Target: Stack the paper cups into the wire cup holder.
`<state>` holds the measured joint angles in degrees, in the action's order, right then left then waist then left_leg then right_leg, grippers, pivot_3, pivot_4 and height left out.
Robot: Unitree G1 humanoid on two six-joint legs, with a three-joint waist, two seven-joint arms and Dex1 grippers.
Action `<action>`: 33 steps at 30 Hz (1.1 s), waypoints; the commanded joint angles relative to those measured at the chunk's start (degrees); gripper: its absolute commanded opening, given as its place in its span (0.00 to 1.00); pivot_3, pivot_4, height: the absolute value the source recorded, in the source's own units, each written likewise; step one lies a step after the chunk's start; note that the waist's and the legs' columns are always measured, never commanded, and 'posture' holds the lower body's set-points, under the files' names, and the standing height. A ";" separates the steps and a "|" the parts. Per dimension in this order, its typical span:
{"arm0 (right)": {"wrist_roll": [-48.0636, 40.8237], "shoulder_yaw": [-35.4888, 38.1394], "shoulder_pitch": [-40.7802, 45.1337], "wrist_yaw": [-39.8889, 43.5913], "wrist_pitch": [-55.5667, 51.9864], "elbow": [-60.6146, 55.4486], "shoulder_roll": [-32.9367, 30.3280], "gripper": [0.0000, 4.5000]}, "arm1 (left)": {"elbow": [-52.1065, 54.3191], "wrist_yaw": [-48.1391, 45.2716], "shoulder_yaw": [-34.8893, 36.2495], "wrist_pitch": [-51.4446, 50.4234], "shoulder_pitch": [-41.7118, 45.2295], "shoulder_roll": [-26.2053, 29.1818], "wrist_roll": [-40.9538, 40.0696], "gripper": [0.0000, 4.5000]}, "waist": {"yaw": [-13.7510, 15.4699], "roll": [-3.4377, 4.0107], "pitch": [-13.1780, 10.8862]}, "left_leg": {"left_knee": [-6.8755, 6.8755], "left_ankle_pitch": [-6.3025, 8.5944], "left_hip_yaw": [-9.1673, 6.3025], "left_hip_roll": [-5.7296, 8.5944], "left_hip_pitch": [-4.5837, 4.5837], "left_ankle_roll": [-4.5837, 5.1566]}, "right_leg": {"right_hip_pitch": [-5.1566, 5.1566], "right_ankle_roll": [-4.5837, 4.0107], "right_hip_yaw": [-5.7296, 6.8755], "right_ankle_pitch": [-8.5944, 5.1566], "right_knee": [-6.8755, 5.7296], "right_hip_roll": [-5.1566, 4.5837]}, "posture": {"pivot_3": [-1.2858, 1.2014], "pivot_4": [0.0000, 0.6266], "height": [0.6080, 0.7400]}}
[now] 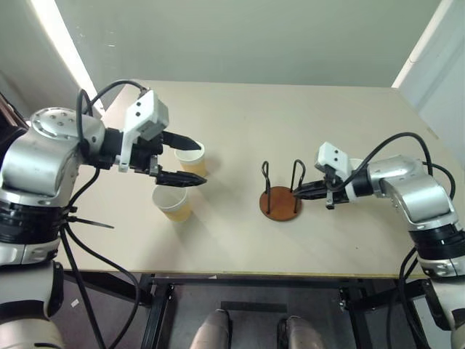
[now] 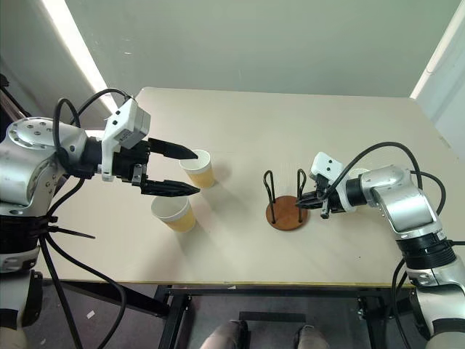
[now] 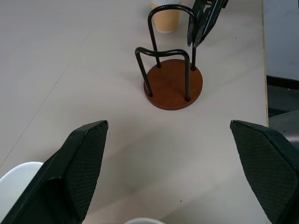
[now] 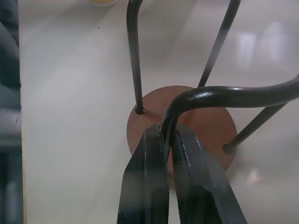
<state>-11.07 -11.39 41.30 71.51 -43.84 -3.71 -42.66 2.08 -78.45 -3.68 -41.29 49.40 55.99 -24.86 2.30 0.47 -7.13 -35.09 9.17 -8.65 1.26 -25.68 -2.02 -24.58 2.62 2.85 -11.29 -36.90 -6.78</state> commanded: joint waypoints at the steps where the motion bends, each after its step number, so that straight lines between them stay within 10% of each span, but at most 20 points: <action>1: -0.46 -0.08 0.26 -0.94 1.22 -1.21 -0.46 0.01 | 0.87 -0.11 0.45 0.60 1.07 0.19 -0.29 1.00 | 0.00 0.00 0.00 | 0.00 0.00 0.00 0.00 0.00 0.00 | 0.01 0.00 0.00 0.00 0.00 0.00 | 0.52 0.24 1.00; 5: 0.54 -1.56 -0.89 -1.57 2.37 0.03 -0.86 0.01 | 1.29 0.29 0.56 0.43 0.79 0.34 -0.27 1.00 | 0.01 -0.01 0.00 | 0.00 -0.01 0.00 0.00 0.00 -0.02 | 0.01 0.00 0.00 0.00 0.01 0.00 | 0.52 0.24 1.00; 13: 2.59 -3.41 -3.61 -1.74 6.27 3.22 -3.08 0.64 | 2.60 1.28 1.04 -0.20 0.02 0.50 -0.76 1.00 | 0.05 -0.04 0.03 | -0.03 0.00 0.02 0.01 -0.01 0.00 | 0.05 0.04 0.00 0.03 0.04 0.00 | 0.52 0.24 1.00; 33: -9.36 8.85 13.43 1.23 2.89 5.41 -7.76 0.64 | 17.20 5.51 0.04 6.31 -14.34 11.70 7.42 1.00 | -0.48 -0.04 0.03 | 0.02 0.06 0.09 -0.13 0.26 0.04 | 0.16 -0.04 -0.18 -0.04 0.06 0.20 | 0.52 0.24 1.00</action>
<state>-19.06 -4.84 53.11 73.76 -40.61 1.33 -50.67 17.50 -73.41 -3.78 -36.61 34.93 66.67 -19.06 1.82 0.44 -7.10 -35.07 9.23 -8.57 1.08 -25.40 -1.98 -24.41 2.54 2.66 -11.34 -36.83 -6.53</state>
